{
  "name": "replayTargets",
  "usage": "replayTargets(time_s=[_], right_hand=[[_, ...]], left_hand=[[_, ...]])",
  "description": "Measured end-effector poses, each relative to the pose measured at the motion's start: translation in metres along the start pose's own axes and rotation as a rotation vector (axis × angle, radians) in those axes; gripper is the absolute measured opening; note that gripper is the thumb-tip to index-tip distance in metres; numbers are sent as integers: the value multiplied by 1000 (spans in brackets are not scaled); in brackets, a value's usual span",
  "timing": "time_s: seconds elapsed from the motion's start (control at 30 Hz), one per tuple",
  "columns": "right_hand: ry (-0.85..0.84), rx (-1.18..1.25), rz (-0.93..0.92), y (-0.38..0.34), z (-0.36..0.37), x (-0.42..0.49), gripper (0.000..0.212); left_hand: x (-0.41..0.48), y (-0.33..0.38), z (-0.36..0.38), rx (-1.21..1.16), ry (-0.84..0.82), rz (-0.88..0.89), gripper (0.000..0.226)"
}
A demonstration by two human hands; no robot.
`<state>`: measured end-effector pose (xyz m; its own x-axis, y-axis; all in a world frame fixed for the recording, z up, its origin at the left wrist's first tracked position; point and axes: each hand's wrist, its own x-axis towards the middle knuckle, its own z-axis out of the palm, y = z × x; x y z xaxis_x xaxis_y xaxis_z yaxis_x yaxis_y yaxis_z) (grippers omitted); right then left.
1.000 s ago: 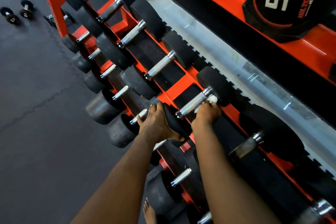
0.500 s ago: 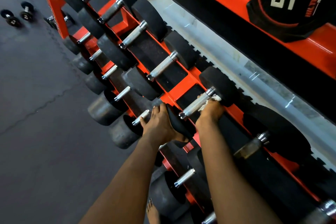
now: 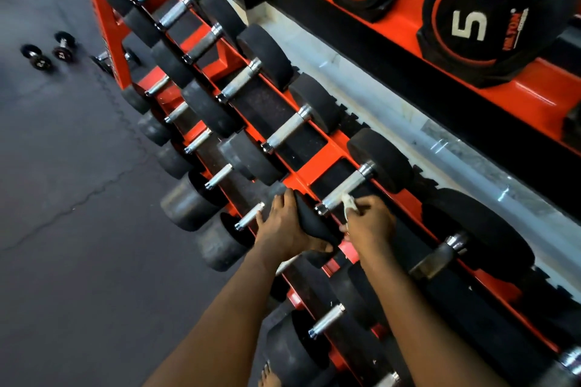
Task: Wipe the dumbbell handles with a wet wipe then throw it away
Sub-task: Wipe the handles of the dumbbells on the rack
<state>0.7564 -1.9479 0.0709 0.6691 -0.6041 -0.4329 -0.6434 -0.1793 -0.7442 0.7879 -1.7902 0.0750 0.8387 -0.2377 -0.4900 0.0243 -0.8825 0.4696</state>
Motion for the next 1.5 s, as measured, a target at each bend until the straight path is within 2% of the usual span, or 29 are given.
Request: replayTargets(time_s=[0.07,0.17,0.23,0.3,0.37,0.4,0.5,0.57,0.6,0.67,0.73,0.8,0.87,0.93,1.07,1.17,1.23,1.37,1.43,1.5], right_hand=[[-29,31,-99,-2,-5,-4,31],[-86,-13,-255,-11,-1,-8,28],[-63,-11,-292,-21,7,-7,21],[-53,8,-319,-33,17,-1,15],[-57,29,-355,-44,31,7,15],[-49,28,-375,-51,39,11,17],[23,-29,-482,-76,68,30,25],[85,-25,-554,-98,90,42,32],[112,-27,-609,-109,99,48,36],[125,-71,-728,-129,125,62,40],[48,-271,-816,-137,143,74,32],[-196,-542,-832,-139,151,81,24],[-481,-734,-838,-137,149,81,28],[-590,-881,-887,-142,145,81,21],[-454,-1068,-911,-169,153,101,22],[-524,-1260,-887,-179,165,108,32],[-556,-1348,-955,-179,160,99,38],[-541,-1410,-1160,-167,141,84,54],[-525,-1408,-1187,-166,137,84,55],[-557,-1407,-1136,-173,140,86,47]], left_hand=[[-3,-3,-8,-50,28,5,122],[1,-12,-31,-179,299,56,55],[13,-18,-52,-173,475,93,41],[32,-25,-71,-115,573,117,39],[54,-33,-90,-46,614,130,55],[66,-36,-99,-15,591,115,73],[101,-51,-116,28,299,8,137],[115,-60,-118,20,144,1,158],[118,-64,-115,9,130,20,161],[123,-73,-113,-10,128,39,163],[126,-76,-115,7,94,35,162],[128,-76,-122,54,25,21,161],[131,-75,-128,119,-62,14,158],[134,-75,-135,149,-141,4,154],[134,-69,-146,172,-229,-19,150],[134,-66,-147,184,-217,-47,150],[132,-62,-146,162,-203,-67,150],[131,-62,-143,166,-187,-76,150],[130,-62,-143,170,-174,-74,150],[131,-62,-144,180,-171,-78,151]])
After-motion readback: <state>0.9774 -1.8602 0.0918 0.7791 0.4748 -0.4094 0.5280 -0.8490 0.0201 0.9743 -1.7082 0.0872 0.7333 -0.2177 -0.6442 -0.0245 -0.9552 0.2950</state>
